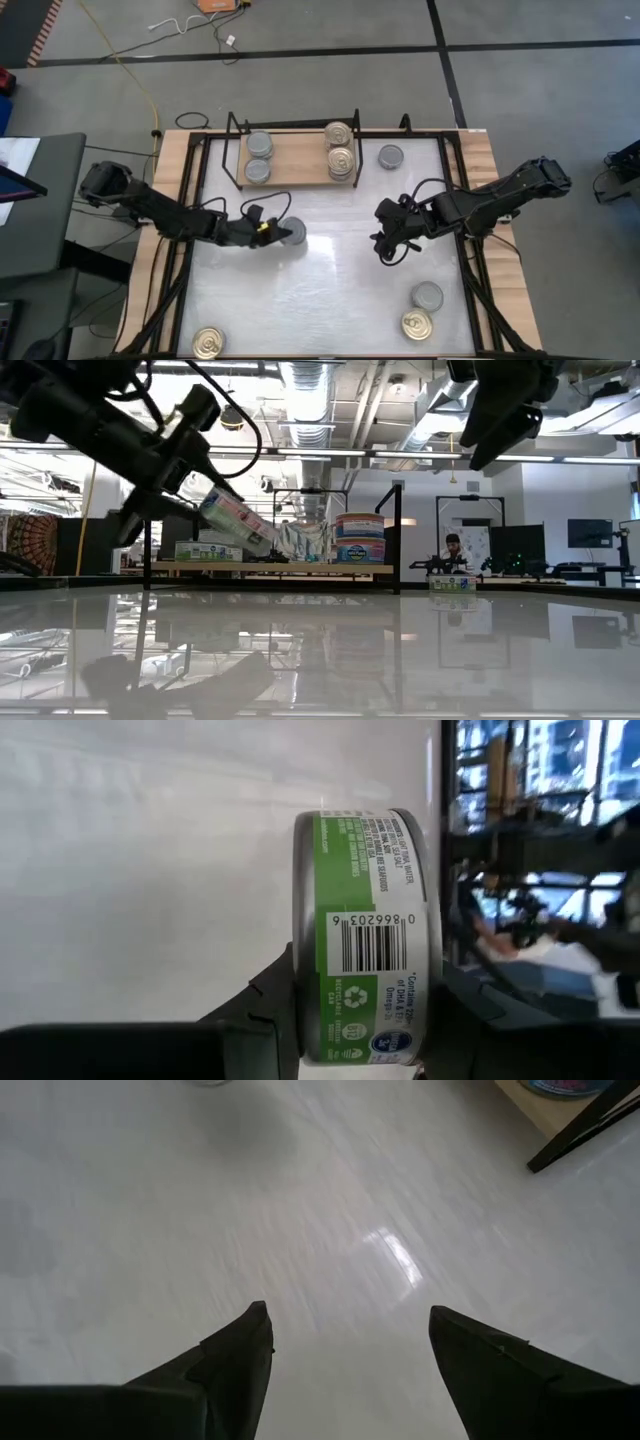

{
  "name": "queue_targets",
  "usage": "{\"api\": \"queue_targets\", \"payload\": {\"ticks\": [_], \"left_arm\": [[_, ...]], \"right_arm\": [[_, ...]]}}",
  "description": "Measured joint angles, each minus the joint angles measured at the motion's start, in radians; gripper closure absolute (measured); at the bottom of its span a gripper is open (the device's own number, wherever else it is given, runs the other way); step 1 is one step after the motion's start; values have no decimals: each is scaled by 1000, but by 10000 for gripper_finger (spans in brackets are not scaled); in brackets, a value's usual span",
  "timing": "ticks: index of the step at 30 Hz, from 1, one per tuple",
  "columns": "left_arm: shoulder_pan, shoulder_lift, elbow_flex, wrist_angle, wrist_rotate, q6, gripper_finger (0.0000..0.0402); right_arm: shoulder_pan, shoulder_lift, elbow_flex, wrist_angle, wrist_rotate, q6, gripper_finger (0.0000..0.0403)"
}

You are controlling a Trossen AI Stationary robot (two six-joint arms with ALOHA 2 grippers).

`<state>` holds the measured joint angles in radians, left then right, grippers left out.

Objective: Stack canned seafood by type on shelf
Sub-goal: Stack the green tuna can on top of the green tuna can on the shelf

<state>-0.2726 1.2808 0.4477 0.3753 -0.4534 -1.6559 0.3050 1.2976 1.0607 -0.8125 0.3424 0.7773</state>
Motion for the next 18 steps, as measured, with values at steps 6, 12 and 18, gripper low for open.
{"api": "queue_targets", "payload": {"ticks": [6, 12, 18], "left_arm": [[69, 0, 0, 234, -109, 82, 268], [157, 0, 0, 467, -260, 154, 268], [231, 0, 38, 600, -277, 264, 268]], "right_arm": [[0, 0, 0, 9, 0, -4, 111], [0, 0, 0, 19, 0, -68, 111], [0, 0, 0, 32, 0, -155, 111]]}}
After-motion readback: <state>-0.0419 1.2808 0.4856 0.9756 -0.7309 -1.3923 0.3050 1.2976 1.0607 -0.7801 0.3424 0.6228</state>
